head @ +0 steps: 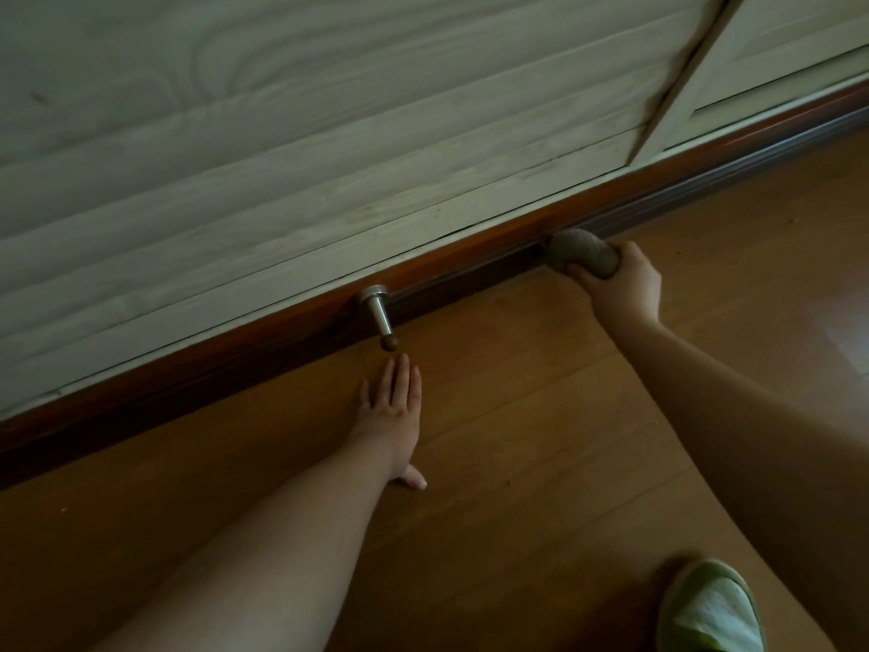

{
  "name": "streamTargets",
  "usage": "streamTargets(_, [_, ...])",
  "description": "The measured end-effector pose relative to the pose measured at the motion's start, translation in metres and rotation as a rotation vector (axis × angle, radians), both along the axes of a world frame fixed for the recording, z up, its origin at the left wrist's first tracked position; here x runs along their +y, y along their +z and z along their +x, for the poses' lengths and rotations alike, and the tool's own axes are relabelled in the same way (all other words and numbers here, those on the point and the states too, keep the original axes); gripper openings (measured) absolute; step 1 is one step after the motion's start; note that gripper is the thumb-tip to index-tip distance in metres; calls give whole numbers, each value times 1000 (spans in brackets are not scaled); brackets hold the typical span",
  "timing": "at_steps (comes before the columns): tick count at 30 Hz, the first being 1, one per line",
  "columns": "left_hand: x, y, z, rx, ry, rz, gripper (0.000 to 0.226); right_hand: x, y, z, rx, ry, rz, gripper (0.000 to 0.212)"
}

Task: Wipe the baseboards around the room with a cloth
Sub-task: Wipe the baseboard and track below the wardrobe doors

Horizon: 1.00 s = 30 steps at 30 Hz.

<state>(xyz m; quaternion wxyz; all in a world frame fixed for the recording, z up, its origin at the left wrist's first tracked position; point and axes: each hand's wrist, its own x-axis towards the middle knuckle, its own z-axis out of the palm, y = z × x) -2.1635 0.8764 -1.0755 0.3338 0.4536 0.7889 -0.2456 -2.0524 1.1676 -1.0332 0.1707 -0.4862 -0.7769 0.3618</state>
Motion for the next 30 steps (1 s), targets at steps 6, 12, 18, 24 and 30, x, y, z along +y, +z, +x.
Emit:
streamTargets(6, [0, 3, 0, 21, -14, 8, 148, -74, 3, -25, 126, 230, -16, 53])
streamTargets(12, [-2, 4, 2, 45, -28, 33, 146, -123, -1, -60, 142, 482, 66, 48])
streamTargets(18, [-5, 1, 1, 30, -9, 63, 146, -126, -11, -73, 105, 457, 50, 48])
streamTargets(24, [-4, 4, -1, -6, 17, 63, 147, -64, 7, -54, 29, 408, 66, 48])
streamTargets(30, [0, 4, 0, 0, 0, 16, 147, -3, 11, -24, -10, 245, 72, 50])
